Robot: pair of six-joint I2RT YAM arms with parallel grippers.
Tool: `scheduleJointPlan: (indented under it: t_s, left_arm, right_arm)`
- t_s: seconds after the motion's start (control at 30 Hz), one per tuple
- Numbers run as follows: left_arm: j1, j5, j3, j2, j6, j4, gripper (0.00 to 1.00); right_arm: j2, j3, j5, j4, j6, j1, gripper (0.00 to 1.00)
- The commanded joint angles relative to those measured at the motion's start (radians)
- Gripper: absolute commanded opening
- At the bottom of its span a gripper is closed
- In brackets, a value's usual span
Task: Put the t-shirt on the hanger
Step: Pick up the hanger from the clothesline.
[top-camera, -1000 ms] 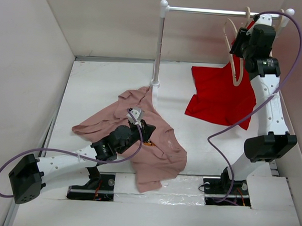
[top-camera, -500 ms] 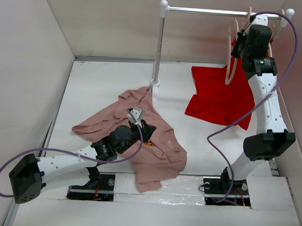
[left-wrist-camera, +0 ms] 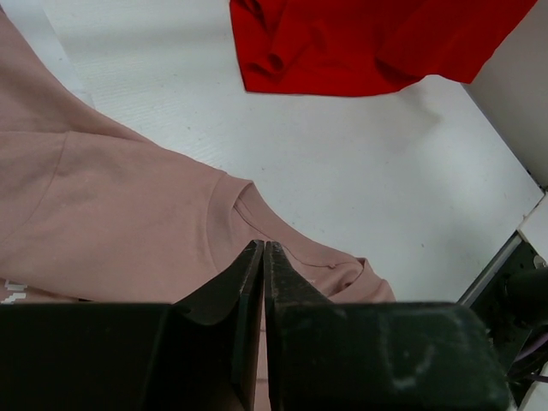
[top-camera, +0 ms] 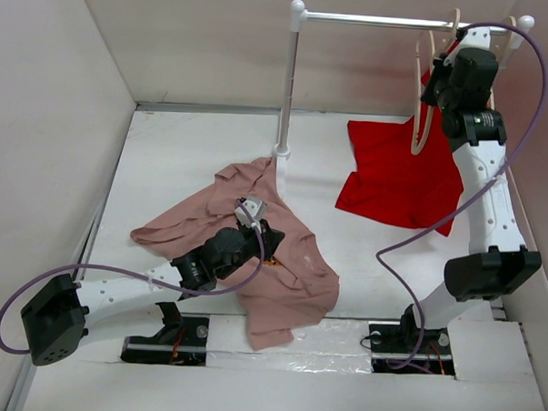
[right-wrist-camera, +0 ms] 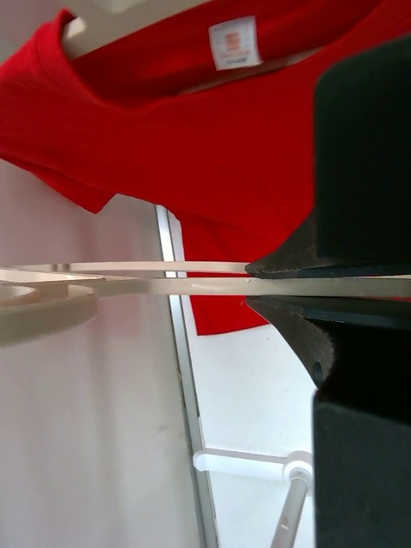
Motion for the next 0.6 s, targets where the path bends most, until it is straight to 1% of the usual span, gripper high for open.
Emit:
scheduleJointPlan:
  t_s: [0.0, 0.03, 0.13, 0.27, 0.4, 0.43, 0.53, 0.57]
  left_arm:
    - [-0.005, -0.004, 0.007, 0.0, 0.0, 0.054, 0.04]
    - [-0.005, -0.004, 0.007, 0.001, 0.0, 0.052, 0.11]
    - [-0.005, -0.005, 0.004, 0.003, 0.003, 0.057, 0.22]
    - [-0.005, 0.012, 0.031, 0.049, 0.011, 0.048, 0.26]
    - [-0.005, 0.009, 0.062, 0.113, 0.015, 0.017, 0.29]
    - [-0.005, 0.004, 0.07, 0.126, 0.014, 0.008, 0.3]
    - [-0.005, -0.008, 0.093, 0.175, 0.015, -0.012, 0.29]
    - [-0.005, -0.01, 0.1, 0.202, 0.02, -0.009, 0.25]
  right_arm:
    - [-0.131, -0.08, -0.006, 0.158, -0.001, 0.005, 0.0]
    - [-0.146, -0.106, -0.004, 0.176, 0.003, 0.005, 0.0]
    - [-0.195, -0.183, 0.002, 0.218, 0.011, 0.015, 0.0]
    - [-0.241, -0.244, -0.006, 0.242, 0.035, 0.024, 0.0]
    - [-0.315, -0.342, -0.003, 0.279, 0.075, 0.044, 0.0]
    - [-0.348, -0.389, -0.012, 0.287, 0.088, 0.053, 0.0]
    - [-0.405, -0.471, -0.004, 0.316, 0.117, 0.09, 0.0]
    - [-0.455, -0.536, 0.0, 0.342, 0.132, 0.1, 0.0]
